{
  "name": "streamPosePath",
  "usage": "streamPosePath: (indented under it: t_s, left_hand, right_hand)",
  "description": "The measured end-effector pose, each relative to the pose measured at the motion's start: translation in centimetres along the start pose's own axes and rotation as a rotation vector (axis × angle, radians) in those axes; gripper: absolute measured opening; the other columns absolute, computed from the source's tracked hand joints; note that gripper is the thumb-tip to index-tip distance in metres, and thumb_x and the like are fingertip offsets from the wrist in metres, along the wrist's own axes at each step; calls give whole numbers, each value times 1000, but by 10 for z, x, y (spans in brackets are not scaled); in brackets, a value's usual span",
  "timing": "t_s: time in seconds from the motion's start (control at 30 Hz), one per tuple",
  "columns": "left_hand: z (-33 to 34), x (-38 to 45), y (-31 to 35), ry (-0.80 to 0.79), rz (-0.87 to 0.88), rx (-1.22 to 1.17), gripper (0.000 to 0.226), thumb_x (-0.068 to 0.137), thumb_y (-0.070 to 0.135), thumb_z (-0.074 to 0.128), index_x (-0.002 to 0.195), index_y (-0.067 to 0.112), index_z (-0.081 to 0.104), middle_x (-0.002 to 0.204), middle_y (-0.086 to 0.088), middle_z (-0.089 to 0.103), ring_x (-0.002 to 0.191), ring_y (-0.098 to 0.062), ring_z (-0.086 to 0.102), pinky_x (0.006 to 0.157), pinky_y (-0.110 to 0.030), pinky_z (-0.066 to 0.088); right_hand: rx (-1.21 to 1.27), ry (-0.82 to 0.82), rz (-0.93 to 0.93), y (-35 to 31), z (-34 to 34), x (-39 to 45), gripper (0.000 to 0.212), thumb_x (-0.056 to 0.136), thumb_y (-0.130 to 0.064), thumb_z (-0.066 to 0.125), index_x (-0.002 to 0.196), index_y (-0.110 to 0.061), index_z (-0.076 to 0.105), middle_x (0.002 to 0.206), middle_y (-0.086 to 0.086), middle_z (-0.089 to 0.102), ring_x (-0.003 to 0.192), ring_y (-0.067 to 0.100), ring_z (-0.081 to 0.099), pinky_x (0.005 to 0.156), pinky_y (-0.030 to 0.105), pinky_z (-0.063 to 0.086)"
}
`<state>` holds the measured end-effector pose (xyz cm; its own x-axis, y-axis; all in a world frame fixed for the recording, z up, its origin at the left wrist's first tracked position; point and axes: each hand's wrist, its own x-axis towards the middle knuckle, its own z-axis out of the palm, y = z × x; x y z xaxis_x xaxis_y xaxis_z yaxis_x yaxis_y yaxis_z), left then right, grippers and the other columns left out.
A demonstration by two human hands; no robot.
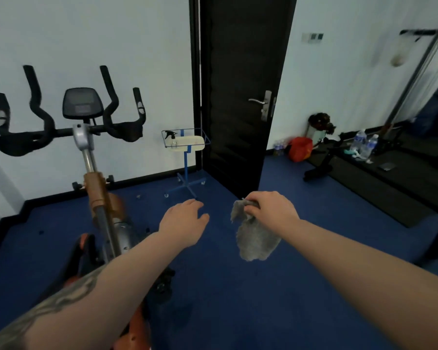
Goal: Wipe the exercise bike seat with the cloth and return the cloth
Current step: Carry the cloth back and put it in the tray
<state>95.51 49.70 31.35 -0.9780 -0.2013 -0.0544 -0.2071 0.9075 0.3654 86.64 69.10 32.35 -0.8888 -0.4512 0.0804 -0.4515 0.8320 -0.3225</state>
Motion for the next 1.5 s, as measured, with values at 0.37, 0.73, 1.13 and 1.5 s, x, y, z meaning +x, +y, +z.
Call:
streamPosePath:
  t_s: [0.37,0.73,1.13,1.5]
  left_hand:
    - [20,79,100,150,-144,-25,44,97,35,38,137,18,43,145,0,43,128,-22,43,102,-34,34]
    - [32,199,91,138,-211,-29,47,96,38,38,140,19,40,147,1,41,130,-22,41,106,-35,34]
    - [32,350,43,160,-223,-122,46,97,36,38,139,17,41,146,0,42,131,-21,40,107,-34,32]
    - [20,482,9,223,-317,-147,45,96,36,40,137,19,44,145,2,43,128,-21,44,103,-35,37]
  right_hand:
    - [-12,-1,-104,116,-45,81,19,93,-31,53,108,-27,65,97,-1,68,88,21,62,63,31,44]
    - [37,-30,-130,156,-26,199,17,92,-31,54,105,-28,65,94,-4,70,85,18,62,66,33,50]
    - [111,-32,-157,141,7,362,14,92,-33,56,98,-28,67,91,-6,69,84,17,62,61,30,44]
    - [136,-106,-167,160,33,504,16,91,-35,56,103,-29,66,94,-5,69,87,16,63,69,34,52]
